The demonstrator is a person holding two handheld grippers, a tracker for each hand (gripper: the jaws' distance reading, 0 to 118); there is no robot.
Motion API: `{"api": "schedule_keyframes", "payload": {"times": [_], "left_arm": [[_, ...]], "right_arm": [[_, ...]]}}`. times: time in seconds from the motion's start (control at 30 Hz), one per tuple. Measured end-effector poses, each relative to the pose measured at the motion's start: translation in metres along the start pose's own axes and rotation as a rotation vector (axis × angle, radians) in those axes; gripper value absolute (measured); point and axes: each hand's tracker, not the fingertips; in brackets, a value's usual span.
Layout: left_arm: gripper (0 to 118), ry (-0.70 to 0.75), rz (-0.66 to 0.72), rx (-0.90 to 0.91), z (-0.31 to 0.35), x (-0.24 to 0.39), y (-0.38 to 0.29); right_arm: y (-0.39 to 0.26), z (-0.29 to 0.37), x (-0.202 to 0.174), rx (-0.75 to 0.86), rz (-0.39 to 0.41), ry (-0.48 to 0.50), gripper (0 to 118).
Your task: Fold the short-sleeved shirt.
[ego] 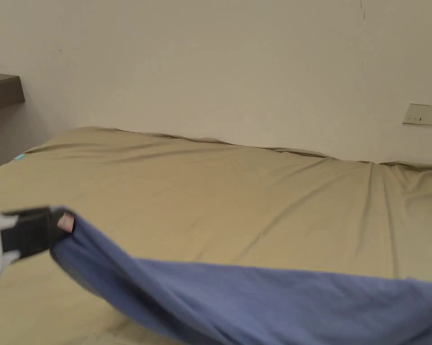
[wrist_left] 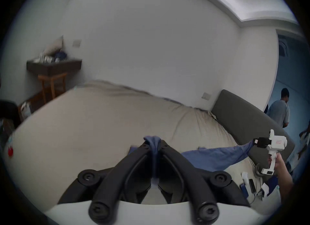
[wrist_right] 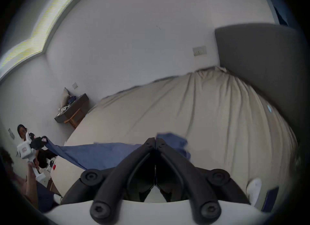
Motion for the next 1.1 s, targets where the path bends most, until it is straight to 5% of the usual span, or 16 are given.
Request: {"api": "schedule_keyframes", "payload": {"times": [0.27,0.53,0.57,0.6,0.67,0.7,0.87,1.03,1.07,1.1], "left_arm": [[4,0.093,0.170,-0.203,0.060,-0.052,-0.161],[5,0.174,0.277,-0.342,0.071,-0.086,-0.239],[12,0.191,0.274,-0.353,0.073,-0.079,-0.236],[29,0.233,0.264,-0.351,0.075,-0.076,-0.233],[84,0.227,0.254,-0.320,0.086,-0.064,-0.226],[95,0.207,0.243,-0.270,0.092,-0.058,-0.220],[95,0.150,0.027,-0.103,0.116,0.000,-0.192],[93,0.075,-0.094,-0.127,0.104,0.049,-0.204],[85,0.055,-0.093,-0.145,0.099,0.059,-0.209],[59,0.056,-0.068,-0.147,0.096,0.065,-0.214]], "right_arm": [[-0.130,0.032,0.047,-0.143,-0.163,-0.107,2],[-0.191,0.028,0.054,-0.241,-0.155,-0.207,3],[-0.189,0.029,0.051,-0.245,-0.134,-0.219,4],[-0.188,0.031,0.048,-0.240,-0.117,-0.243,20],[-0.183,0.046,0.034,-0.187,-0.071,-0.233,74],[-0.182,0.054,0.027,-0.142,-0.051,-0.196,88],[-0.195,0.096,-0.025,0.060,0.069,-0.108,91],[-0.234,0.095,-0.064,0.000,0.100,-0.085,87],[-0.242,0.093,-0.069,-0.052,0.079,-0.055,76],[-0.247,0.090,-0.072,-0.094,0.060,-0.028,43]]}}
